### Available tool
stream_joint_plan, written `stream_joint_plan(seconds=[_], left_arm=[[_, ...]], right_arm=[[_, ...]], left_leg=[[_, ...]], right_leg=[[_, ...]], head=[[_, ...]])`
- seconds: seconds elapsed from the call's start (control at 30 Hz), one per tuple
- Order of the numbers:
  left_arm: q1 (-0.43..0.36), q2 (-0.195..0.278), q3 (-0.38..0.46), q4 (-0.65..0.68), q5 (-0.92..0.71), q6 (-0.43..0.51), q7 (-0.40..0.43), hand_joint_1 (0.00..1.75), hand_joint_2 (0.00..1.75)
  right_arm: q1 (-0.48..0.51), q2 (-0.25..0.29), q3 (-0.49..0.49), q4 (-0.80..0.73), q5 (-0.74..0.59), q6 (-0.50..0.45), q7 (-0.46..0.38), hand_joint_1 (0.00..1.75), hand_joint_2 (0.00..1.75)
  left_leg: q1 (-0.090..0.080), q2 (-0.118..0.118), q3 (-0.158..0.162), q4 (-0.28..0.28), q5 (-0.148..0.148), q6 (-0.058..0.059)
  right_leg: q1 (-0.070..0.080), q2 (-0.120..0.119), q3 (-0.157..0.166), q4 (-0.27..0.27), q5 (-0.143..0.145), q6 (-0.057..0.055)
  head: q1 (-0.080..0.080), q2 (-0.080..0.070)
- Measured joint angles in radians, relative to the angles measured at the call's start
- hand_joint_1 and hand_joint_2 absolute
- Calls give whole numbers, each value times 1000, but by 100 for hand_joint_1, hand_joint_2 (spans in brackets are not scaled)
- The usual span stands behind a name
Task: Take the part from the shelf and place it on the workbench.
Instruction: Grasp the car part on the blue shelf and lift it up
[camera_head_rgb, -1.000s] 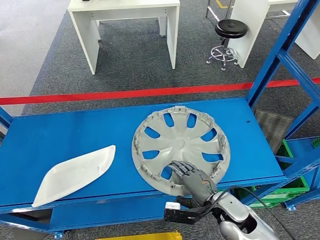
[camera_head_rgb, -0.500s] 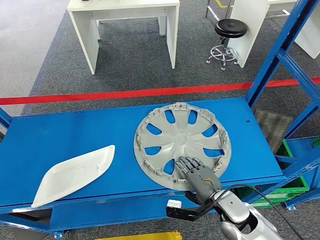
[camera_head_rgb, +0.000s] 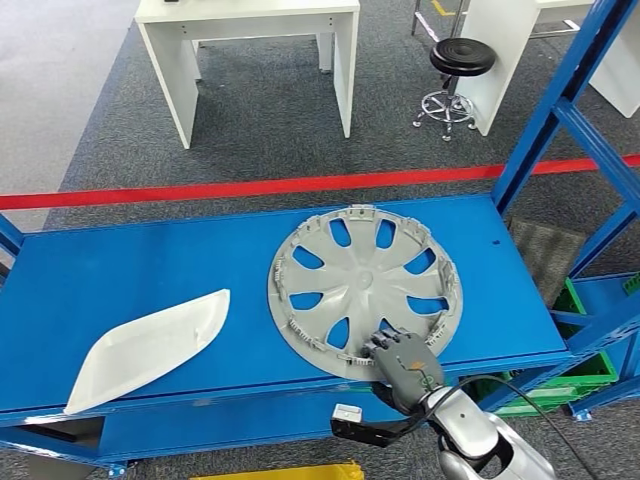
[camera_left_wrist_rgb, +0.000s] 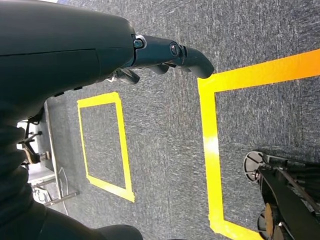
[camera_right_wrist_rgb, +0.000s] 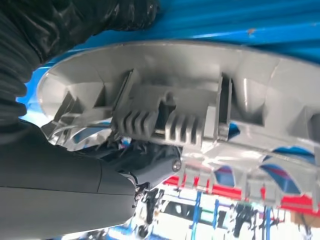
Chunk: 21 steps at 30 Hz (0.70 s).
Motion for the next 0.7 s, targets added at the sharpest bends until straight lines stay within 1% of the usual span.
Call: stream_joint_plan(seconds=[0.13,0.33,0.7], left_arm=[[0,-1,0,0,0,1,2,0,175],[0,-2,-1,0,0,6,2,0,175],[0,-5,-1,0,1,7,2,0,175]], right_arm=[[12,4,-8,-5,24,-20,5,175,175],[51,10,-36,-59,63,-81,3,175,175],[60,14,-61,-92,73,-99,2,175,175]], left_leg=[[0,0,0,0,0,0],[0,0,-1,0,0,0],[0,0,-1,0,0,0]], right_leg=[[0,0,0,0,0,0],[0,0,0,0,0,0],[0,-1,-1,0,0,0]], head=[[0,0],[0,0],[0,0]])
